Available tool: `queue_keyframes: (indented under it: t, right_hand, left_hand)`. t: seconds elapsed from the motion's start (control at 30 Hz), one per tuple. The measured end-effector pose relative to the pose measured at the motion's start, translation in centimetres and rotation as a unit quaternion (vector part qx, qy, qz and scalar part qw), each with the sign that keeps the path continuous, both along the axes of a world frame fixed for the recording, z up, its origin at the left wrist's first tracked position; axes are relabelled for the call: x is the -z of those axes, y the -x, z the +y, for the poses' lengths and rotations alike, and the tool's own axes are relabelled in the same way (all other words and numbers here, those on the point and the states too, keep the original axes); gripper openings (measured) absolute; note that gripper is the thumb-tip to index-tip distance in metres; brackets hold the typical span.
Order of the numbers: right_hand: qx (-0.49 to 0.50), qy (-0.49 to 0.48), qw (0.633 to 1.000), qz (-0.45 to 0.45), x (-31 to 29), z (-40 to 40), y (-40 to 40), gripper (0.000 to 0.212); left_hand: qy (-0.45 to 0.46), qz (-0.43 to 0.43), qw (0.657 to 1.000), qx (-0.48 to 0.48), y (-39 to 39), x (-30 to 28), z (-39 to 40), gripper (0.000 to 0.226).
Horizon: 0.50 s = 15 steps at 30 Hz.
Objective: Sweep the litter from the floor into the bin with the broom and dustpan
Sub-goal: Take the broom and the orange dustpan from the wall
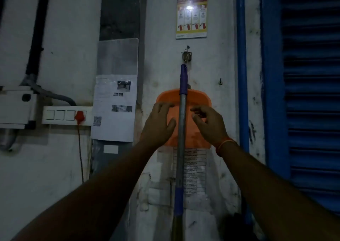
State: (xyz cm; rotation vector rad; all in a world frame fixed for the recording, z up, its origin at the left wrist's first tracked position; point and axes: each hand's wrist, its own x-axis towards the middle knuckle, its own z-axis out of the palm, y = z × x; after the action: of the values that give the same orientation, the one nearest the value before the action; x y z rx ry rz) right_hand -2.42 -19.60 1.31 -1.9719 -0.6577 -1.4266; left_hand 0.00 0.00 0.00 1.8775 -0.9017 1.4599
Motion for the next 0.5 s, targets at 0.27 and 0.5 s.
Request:
queue_keyframes:
  t: [0.27,0.5]
  right_hand:
    - [-0.026,-0.016,0.998,0.056,-1.2,2.4,-4.9,0.032]
    - [-0.011,-0.025,0.999,0.044,-0.9,2.8,-6.8,0.031]
  left_hand:
    - [-0.028,-0.012,0.999,0.023,-4.5,-1.0,2.6,0.046]
    - [-0.009,0.006,0.997,0.071,-8.0,-0.6,3.0,0.045]
